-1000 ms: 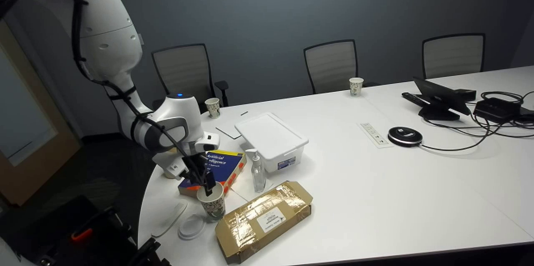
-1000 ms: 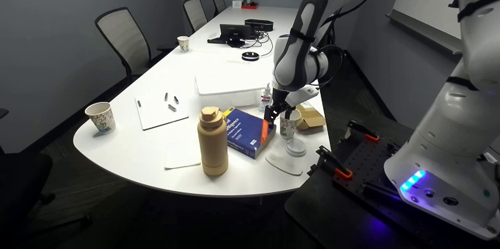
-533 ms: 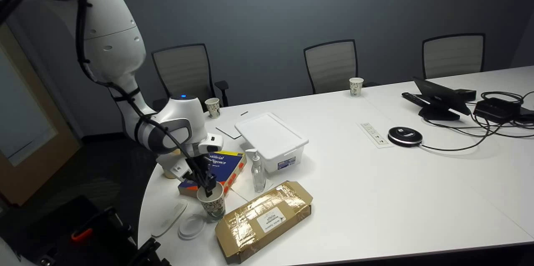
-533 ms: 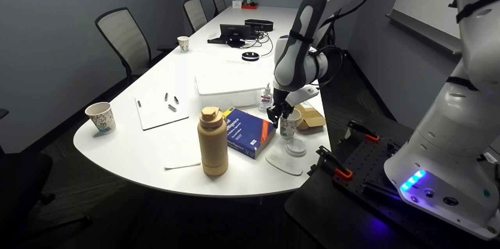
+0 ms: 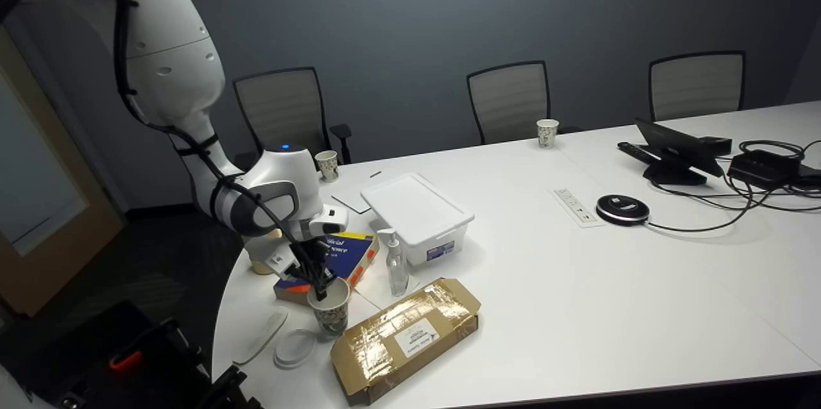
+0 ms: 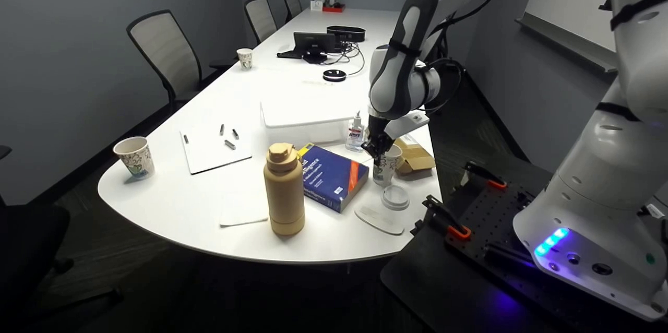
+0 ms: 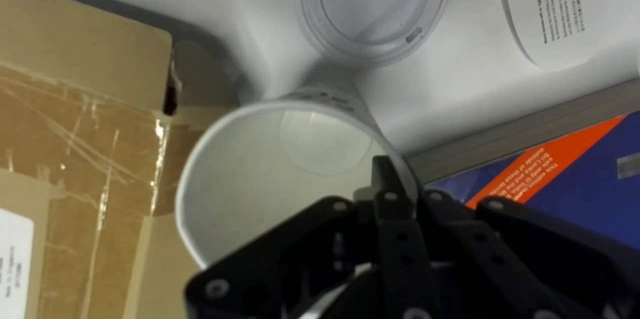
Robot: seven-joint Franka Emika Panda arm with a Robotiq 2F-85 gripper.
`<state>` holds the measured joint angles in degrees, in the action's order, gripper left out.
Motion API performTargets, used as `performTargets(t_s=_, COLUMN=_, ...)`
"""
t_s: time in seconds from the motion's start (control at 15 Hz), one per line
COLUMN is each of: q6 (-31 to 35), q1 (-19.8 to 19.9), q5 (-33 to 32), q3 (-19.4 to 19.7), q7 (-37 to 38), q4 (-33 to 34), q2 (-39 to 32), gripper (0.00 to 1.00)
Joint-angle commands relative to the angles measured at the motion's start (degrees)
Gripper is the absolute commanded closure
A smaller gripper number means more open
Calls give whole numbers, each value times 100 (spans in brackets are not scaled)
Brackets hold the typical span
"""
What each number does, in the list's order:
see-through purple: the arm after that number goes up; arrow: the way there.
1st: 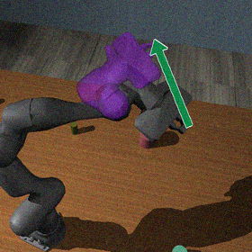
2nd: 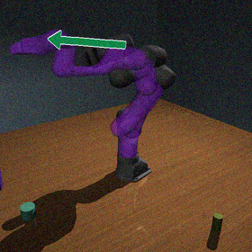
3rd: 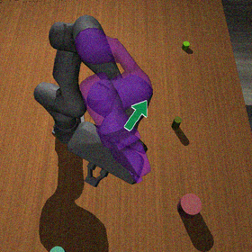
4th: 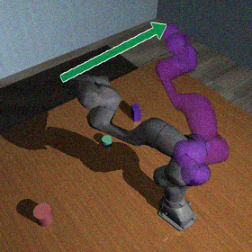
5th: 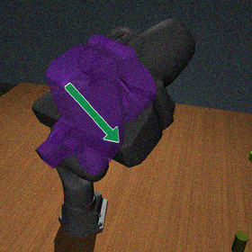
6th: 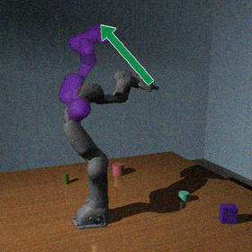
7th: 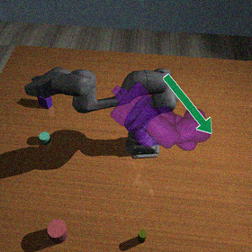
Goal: Move the closest cup to the left
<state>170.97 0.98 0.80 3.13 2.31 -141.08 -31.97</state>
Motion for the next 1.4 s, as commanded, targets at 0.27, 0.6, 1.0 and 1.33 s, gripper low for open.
performTargets(t_s=0.27, q6=-1205, q1=-1396, q5=-793, q3=1048, q7=848, q4=-474, q2=1724, gripper=99)
performTargets(t_s=0.6, q6=-2946, q1=-1552, q5=-1944, q3=617, q7=2108, q4=-606, q2=3003, gripper=99)
performTargets(t_s=1.0, q6=-3328, q1=-1398, q5=-904, q3=-717, q7=2019, q4=-1127, q2=3760, gripper=99)
performTargets(t_s=1.33, q6=-2400, q1=-1455, q5=-273, q3=-1284, q7=1795, q4=-1514, q2=3608, gripper=99)
